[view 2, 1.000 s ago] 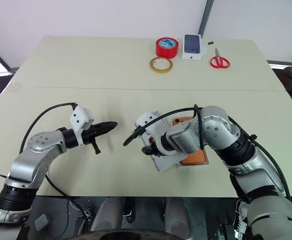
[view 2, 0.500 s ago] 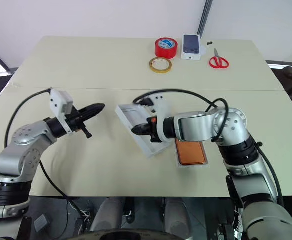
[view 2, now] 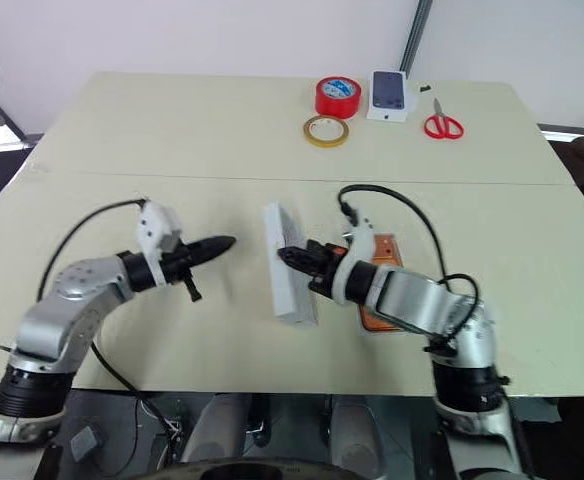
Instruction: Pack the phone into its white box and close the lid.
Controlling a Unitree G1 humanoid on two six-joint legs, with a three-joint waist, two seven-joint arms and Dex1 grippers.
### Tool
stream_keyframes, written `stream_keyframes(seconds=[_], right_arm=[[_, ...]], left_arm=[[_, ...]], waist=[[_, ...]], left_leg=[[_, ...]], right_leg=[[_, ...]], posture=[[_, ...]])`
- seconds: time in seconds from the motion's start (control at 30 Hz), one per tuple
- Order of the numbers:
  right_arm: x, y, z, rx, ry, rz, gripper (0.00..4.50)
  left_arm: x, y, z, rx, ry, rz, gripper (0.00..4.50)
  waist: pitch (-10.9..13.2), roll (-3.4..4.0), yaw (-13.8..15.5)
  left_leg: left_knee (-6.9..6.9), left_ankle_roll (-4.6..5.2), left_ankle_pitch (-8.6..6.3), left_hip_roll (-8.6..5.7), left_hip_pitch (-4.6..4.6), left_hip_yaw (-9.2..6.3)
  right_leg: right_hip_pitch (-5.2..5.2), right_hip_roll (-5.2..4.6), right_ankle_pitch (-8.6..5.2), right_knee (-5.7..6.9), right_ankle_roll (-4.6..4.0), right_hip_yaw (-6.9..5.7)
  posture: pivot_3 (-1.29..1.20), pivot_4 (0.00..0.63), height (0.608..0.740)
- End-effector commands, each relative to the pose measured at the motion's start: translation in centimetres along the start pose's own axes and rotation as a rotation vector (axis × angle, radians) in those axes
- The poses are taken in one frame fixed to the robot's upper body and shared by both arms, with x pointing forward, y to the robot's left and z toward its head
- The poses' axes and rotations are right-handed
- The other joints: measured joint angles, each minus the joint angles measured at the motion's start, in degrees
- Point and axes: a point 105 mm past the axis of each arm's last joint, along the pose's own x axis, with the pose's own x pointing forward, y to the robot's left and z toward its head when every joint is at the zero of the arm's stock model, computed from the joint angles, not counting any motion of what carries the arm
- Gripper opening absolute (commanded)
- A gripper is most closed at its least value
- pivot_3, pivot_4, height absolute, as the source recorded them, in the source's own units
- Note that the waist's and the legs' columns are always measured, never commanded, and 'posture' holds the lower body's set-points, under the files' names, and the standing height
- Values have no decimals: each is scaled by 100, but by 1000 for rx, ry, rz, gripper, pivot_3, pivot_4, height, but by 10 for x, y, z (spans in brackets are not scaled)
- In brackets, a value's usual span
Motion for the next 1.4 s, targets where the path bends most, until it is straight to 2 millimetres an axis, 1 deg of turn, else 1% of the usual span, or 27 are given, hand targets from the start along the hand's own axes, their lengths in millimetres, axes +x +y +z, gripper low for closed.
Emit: stream_keyframes(seconds=[0.03, 0.13, 0.17, 0.2, 0.23, 0.27, 0.3, 0.33, 0.47, 0.57, 0.63, 0.7, 0.77, 0.8, 0.9, 0.93, 1.03, 1.1, 1.17, 1.23, 1.4], right_arm=[[-9, -16, 4, -5, -6, -63, 24], [-17, -20, 9, -44, 8, -68, 954], [-19, -21, 11, -56, 14, -71, 1430], [-20, -22, 12, -65, 18, -74, 2016], [-23, -23, 15, -86, 28, -77, 2460], [-28, -23, 18, -135, 53, -90, 2970], [-32, -24, 21, -170, 73, -100, 3381], [-36, -25, 24, -198, 88, -117, 3968], [-55, -39, 40, -347, 137, -255, 3968], [-62, -48, 56, -394, 110, -310, 3968], [-64, -50, 62, -439, 104, -323, 3968], [-65, -51, 65, -532, 109, -347, 3441], [-66, -53, 68, -627, 124, -375, 2673], [-66, -54, 71, -662, 123, -387, 2024], [-66, -54, 78, -781, 114, -409, 706], [-65, -53, 80, -816, 111, -411, 87], [-63, -50, 84, -1044, 136, -442, 37], [-61, -48, 81, -1147, 171, -430, 37], [-57, -46, 75, -1241, 211, -399, 37], [-52, -45, 68, -1273, 241, -366, 37], [-41, -51, 54, -1337, 305, -346, 37]], left_arm=[[13, -12, 9, 43, -31, -57, 0], [34, -23, 6, 30, -29, -109, 0], [40, -25, 5, 29, -24, -122, 0], [45, -26, 4, 29, -21, -130, 0], [50, -28, 3, 24, -16, -139, 0], [57, -32, 2, 24, -12, -158, 0], [62, -35, 1, 25, -10, -171, 0], [65, -37, 0, 28, -8, -184, 0], [81, -48, -1, 35, -5, -232, 0], [86, -53, 1, 20, -27, -242, 0], [87, -53, 4, 16, -46, -234, 0], [85, -46, 10, -18, -82, -192, 0], [80, -40, 16, -31, -110, -167, 0], [77, -35, 19, -38, -119, -145, 0], [65, -18, 25, -54, -123, -69, 0], [63, -15, 25, -57, -119, -54, 0], [51, 1, 15, -76, -32, 25, 0], [47, 3, 6, -62, 41, 35, 0], [46, 0, -4, -47, 111, 19, 0], [50, -7, -11, -37, 150, -16, 0], [68, -26, -19, 4, 209, -104, 0]], waist=[[-2, 3, -11], [-7, 12, 10], [-7, 13, 3], [-7, 13, -1], [-7, 13, -1], [-5, 17, -4], [-4, 19, -3], [-4, 19, -6], [-4, 17, 6], [-3, 16, 8], [-3, 16, 8], [-3, 17, 5], [-3, 17, 4], [-3, 17, 0], [-3, 17, 4], [-3, 17, 4], [-2, 18, 4], [-2, 18, 2], [-2, 17, 8], [-2, 17, 10], [-2, 17, 8]], left_leg=[[-1, 0, 0, 2, 2, 0], [-4, 0, 0, 3, 4, -2], [-4, 1, 0, 3, 4, -3], [-4, 1, 0, 1, 4, -1], [-4, 2, 1, 1, 3, 0], [-4, 2, 1, 2, 3, 0], [-4, 3, 1, 1, 3, 1], [-4, 3, 1, 1, 2, 1], [-3, 4, 1, 1, 2, 0], [-2, 4, 1, 1, 1, -1], [-1, 5, 1, 1, -3, -2], [0, 5, 1, 1, -4, -2], [0, 5, 1, 1, -4, -2], [0, 5, 1, 2, -4, -4], [0, 5, 1, 3, -5, -5], [0, 5, 1, 3, -5, -5], [1, 4, 1, 2, -6, -5], [1, 4, 1, 1, -6, -5], [1, 3, 1, 2, -6, -6], [1, 3, 1, 0, -7, -5], [4, 3, 1, -4, -9, -4]], right_leg=[[0, 1, 0, 0, 0, 1], [0, 2, -1, 1, 0, 0], [0, 3, -1, 1, 0, 0], [0, 2, -1, 1, 0, 2], [0, 3, -1, 1, 0, 2], [0, 5, -1, 1, 0, 2], [-3, 5, 0, 3, 0, 3], [-4, 6, 0, 4, 0, 3], [-5, 8, -1, 4, 1, 3], [-5, 8, -1, 2, 1, 3], [-7, 9, -1, 3, 2, 2], [-9, 10, -1, 4, 2, 2], [-11, 11, 0, 5, 3, 3], [-11, 13, 0, 5, 3, 2], [-12, 15, -1, 6, 3, 2], [-13, 15, -1, 6, 4, 2], [-15, 13, -2, 6, 5, 2], [-16, 13, -2, 6, 5, 1], [-16, 13, -2, 5, 5, 0], [-16, 11, -3, 4, 5, 0], [-16, 4, -3, 4, 4, 0]], posture=[[0, 150, 740], [0, 150, 740], [0, 150, 740], [0, 150, 740], [0, 150, 740], [0, 150, 740], [0, 150, 740], [0, 150, 740], [0, 150, 740], [0, 150, 740], [0, 150, 740], [0, 150, 740], [0, 150, 740], [0, 150, 740], [0, 150, 740], [0, 150, 740], [0, 150, 740], [0, 150, 740], [0, 150, 740], [0, 150, 740], [0, 150, 740]])
